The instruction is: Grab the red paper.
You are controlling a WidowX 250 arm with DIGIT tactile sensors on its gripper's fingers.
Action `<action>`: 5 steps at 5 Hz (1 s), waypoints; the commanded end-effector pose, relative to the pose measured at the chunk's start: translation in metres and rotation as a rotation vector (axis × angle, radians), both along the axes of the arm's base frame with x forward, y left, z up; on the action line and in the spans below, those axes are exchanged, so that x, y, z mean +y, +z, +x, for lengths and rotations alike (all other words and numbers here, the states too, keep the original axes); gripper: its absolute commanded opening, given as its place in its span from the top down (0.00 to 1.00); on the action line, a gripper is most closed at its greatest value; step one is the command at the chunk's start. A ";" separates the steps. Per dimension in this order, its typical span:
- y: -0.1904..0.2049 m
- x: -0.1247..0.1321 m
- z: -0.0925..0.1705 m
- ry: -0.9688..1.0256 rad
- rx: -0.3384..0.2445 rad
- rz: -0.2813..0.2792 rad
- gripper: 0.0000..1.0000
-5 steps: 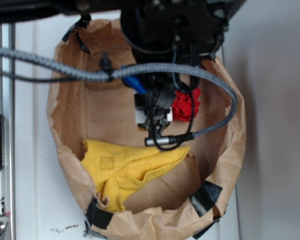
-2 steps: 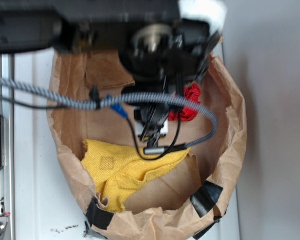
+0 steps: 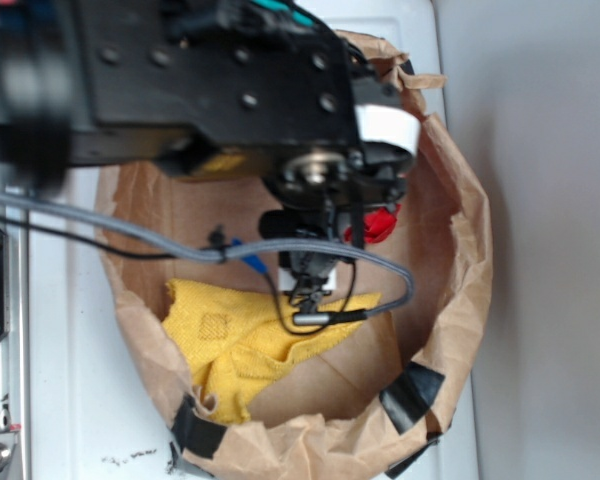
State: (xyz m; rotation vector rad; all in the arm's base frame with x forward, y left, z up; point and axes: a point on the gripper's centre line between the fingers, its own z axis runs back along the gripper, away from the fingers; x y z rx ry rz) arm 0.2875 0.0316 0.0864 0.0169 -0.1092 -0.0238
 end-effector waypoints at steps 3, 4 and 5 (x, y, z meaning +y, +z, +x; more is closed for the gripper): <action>-0.025 0.006 0.055 0.003 -0.053 0.048 0.00; -0.045 -0.002 0.060 -0.003 -0.054 0.098 0.23; -0.043 -0.001 0.055 0.000 -0.044 0.072 1.00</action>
